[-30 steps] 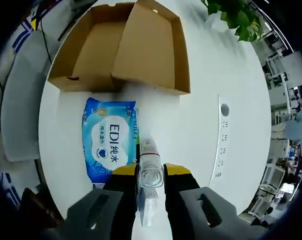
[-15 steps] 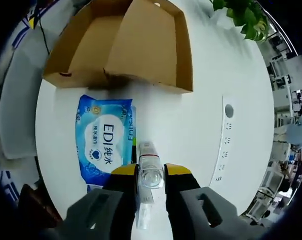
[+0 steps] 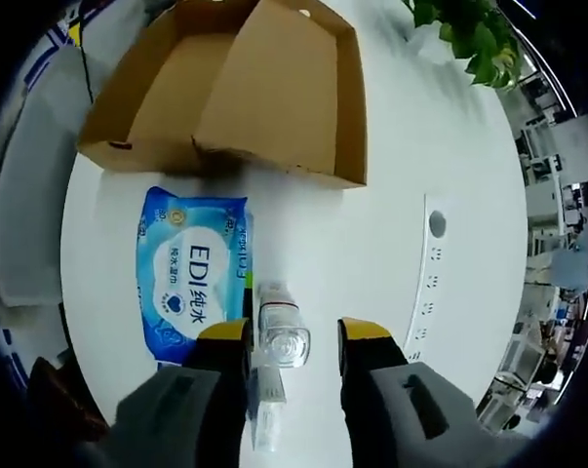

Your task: Operate the shoe box by opening the lid, removing the specified soft item, and placing it in the target area until the item is outside and the box remains undamaged.

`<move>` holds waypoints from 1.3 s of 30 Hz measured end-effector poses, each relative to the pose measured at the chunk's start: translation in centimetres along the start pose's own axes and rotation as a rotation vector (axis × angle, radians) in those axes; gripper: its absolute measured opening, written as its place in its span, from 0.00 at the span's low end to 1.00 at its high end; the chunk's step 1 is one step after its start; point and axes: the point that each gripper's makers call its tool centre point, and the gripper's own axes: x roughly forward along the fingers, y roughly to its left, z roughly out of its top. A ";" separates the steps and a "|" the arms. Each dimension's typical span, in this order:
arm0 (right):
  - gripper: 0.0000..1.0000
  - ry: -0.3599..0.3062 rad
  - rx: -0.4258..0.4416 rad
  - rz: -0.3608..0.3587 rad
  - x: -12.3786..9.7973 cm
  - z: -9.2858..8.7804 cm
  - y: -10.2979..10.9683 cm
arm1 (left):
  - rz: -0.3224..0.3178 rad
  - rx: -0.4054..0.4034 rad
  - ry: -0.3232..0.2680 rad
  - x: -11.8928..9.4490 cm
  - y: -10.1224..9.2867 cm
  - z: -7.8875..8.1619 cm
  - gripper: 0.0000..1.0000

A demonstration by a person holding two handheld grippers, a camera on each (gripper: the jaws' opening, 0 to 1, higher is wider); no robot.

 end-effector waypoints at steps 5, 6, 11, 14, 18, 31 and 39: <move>0.38 -0.039 0.047 -0.023 -1.1 1.0 -0.4 | 0.048 -0.002 0.013 0.0 1.5 -0.1 0.74; 0.38 -0.055 0.073 -0.023 -1.3 1.4 -0.4 | 0.054 0.000 0.015 0.0 1.7 -0.1 0.72; 0.39 -0.139 0.213 -0.027 -2.3 3.7 -0.8 | 0.102 -0.016 0.039 0.1 3.4 -0.4 0.60; 0.39 -0.159 0.272 -0.032 -2.5 4.5 -1.2 | 0.145 -0.034 0.061 0.2 4.6 -0.8 0.51; 0.40 -0.177 0.325 -0.038 -2.4 5.2 -1.6 | 0.186 -0.057 0.069 0.3 5.9 -1.1 0.42; 0.39 -0.207 0.493 -0.079 -0.8 7.1 -3.3 | 0.249 -0.159 0.166 1.9 9.2 -3.5 0.24; 0.37 -0.238 0.654 -0.066 0.9 8.7 -4.0 | 0.265 -0.241 0.222 3.2 10.3 -5.2 0.15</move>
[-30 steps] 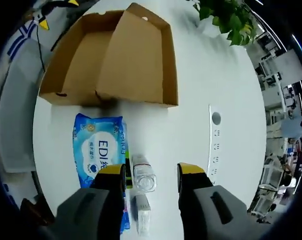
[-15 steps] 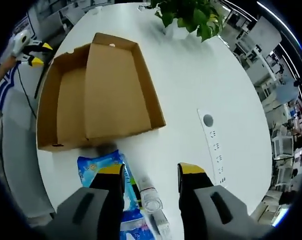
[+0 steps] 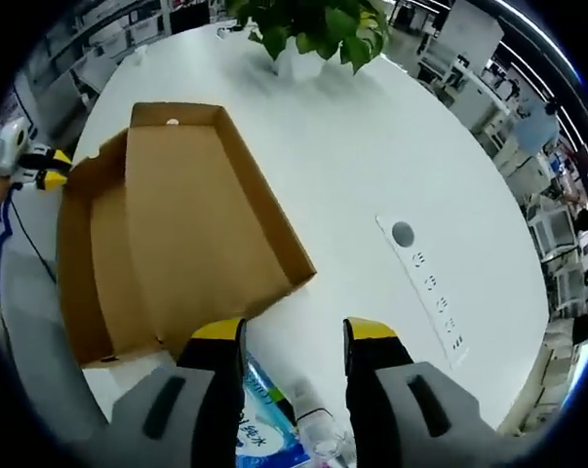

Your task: Operate the shoe box by opening the lid, removing the specified soft item, and placing it in the target area until the item is outside and the box remains undamaged.

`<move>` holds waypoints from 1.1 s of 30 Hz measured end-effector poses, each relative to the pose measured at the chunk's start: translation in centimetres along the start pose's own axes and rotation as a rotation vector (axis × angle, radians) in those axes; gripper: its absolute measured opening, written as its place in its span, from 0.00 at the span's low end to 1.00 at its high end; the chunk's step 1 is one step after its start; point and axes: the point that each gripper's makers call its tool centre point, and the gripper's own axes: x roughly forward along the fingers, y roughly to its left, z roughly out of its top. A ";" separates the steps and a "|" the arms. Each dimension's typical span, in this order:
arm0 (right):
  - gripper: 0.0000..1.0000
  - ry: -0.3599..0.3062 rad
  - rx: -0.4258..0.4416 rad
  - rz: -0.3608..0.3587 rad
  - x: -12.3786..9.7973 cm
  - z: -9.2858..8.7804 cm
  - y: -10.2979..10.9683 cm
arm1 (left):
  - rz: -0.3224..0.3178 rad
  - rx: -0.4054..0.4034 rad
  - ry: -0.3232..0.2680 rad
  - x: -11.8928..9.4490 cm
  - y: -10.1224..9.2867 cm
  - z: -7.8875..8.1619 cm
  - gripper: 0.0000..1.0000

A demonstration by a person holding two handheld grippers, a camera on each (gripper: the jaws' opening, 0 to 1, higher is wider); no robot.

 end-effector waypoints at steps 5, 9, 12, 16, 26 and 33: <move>0.37 -0.022 0.092 -0.001 0.4 0.3 0.2 | 0.006 -0.042 -0.001 0.6 0.2 0.2 0.13; 0.36 -0.024 0.159 -0.015 1.4 0.3 -0.4 | -0.008 -0.087 0.014 1.1 -0.2 0.1 0.07; 0.35 -0.024 0.215 -0.021 2.0 0.1 -0.6 | 0.001 -0.082 0.015 1.2 -0.3 0.1 0.05; 0.33 -0.011 0.288 -0.004 3.3 0.1 -0.8 | -0.004 -0.106 0.018 1.2 0.0 0.0 0.04; 0.13 0.060 0.406 0.050 5.1 -1.4 1.8 | 0.003 -0.123 0.020 1.4 0.2 -0.1 0.04; 0.07 0.052 0.383 0.026 4.9 -1.3 2.1 | 0.004 -0.119 0.023 1.5 0.2 -0.2 0.04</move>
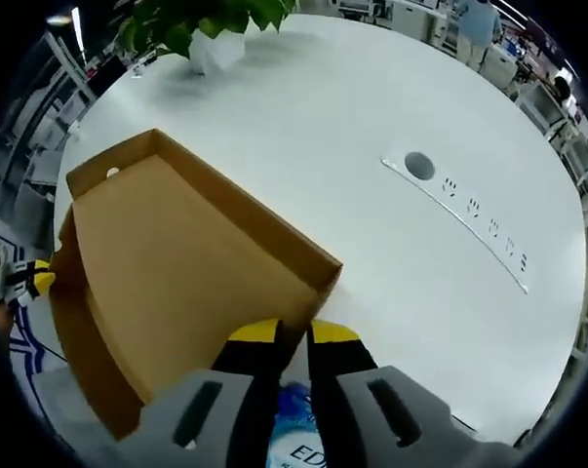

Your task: Operate the shoe box by opening the lid, removing the specified soft item, and placing it in the target area until the item is outside and the box remains undamaged.

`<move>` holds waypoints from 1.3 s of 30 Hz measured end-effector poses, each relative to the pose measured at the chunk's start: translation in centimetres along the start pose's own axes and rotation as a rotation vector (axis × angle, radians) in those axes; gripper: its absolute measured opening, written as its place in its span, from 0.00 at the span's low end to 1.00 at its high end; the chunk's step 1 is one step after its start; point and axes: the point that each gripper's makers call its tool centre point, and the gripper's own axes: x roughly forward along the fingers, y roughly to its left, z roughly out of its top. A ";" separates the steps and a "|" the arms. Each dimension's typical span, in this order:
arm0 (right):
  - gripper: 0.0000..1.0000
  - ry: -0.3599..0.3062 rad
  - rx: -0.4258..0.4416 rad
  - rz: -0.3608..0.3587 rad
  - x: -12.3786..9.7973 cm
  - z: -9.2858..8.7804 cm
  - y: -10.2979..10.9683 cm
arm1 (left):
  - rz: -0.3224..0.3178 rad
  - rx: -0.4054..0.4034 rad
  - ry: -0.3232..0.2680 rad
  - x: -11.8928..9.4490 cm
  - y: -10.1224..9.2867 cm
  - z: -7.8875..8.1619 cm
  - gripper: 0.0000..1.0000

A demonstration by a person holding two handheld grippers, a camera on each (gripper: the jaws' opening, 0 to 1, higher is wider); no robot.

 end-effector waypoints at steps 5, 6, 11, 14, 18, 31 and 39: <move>0.05 -0.011 0.001 -0.006 -0.5 0.0 0.0 | -0.001 0.000 0.001 0.1 0.0 0.0 0.04; 0.05 -0.017 0.001 -0.009 -0.7 0.1 0.0 | -0.001 0.000 0.002 0.2 -0.1 0.0 0.04; 0.04 -0.036 -0.006 -0.021 -1.2 0.5 -0.2 | -0.002 0.005 0.002 0.2 -0.1 0.0 0.04; 0.04 -0.048 -0.005 -0.023 -1.7 0.7 -0.2 | 0.000 0.009 0.003 0.2 -0.2 -0.1 0.04; 0.04 -0.069 -0.013 -0.033 -2.2 1.2 -0.3 | -0.002 0.009 0.004 0.2 -0.3 -0.1 0.04; 0.03 -0.145 -0.035 -0.054 -4.6 1.9 0.1 | -0.008 0.015 0.006 0.1 -0.5 0.0 0.04; 0.03 -0.233 -0.062 -0.076 -6.6 2.1 0.8 | -0.010 0.014 0.002 -0.2 -0.8 0.0 0.04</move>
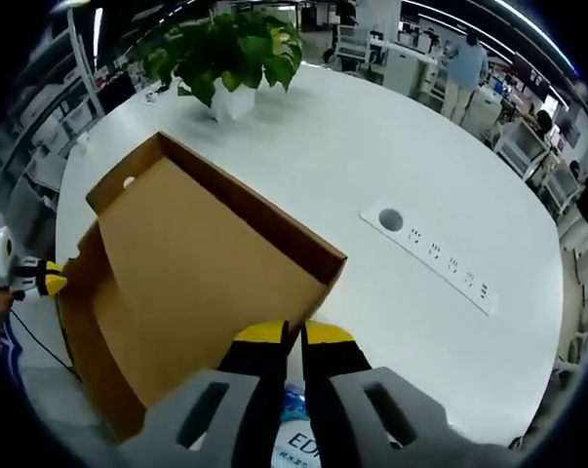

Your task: Operate the shoe box by opening the lid, removing the specified soft item, and placing it in the target area until the item is outside and the box remains undamaged.

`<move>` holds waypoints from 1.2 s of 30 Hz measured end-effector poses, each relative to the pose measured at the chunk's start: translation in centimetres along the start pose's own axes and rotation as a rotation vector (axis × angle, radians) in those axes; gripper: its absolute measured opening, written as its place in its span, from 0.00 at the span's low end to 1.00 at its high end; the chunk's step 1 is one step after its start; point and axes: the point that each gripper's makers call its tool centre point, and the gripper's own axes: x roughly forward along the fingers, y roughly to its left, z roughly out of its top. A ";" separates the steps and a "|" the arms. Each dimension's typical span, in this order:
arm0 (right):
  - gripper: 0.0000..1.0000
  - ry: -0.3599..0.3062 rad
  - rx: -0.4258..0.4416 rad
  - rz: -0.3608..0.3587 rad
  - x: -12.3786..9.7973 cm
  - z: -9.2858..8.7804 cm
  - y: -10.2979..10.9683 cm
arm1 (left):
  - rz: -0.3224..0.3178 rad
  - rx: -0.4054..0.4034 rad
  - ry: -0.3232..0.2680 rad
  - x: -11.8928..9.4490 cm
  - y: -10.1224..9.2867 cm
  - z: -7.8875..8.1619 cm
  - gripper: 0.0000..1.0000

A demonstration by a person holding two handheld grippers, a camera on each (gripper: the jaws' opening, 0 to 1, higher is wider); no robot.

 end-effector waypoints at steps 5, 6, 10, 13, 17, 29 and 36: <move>0.03 -0.074 -0.011 -0.019 -1.0 0.5 0.3 | -0.001 0.000 -0.003 -0.2 -0.1 0.0 0.04; 0.03 -0.089 -0.019 -0.023 -1.2 0.5 0.4 | -0.001 0.002 -0.003 -0.2 -0.2 0.0 0.04; 0.03 -0.106 -0.019 -0.028 -1.7 0.4 0.5 | -0.001 0.007 -0.001 -0.3 -0.2 0.0 0.04; 0.03 -0.138 -0.025 -0.026 -2.4 0.3 0.7 | 0.001 0.011 0.001 -0.3 -0.1 -0.1 0.04; 0.03 -0.172 -0.024 -0.023 -3.2 0.5 1.0 | 0.004 0.015 0.001 -0.3 -0.1 -0.1 0.04; 0.03 -0.292 -0.088 -0.045 -5.7 0.7 2.5 | 0.005 0.018 0.004 -0.3 0.1 -0.1 0.04; 0.02 -0.352 -0.117 -0.041 -7.0 0.5 3.2 | 0.007 0.024 0.010 -0.2 0.3 -0.2 0.04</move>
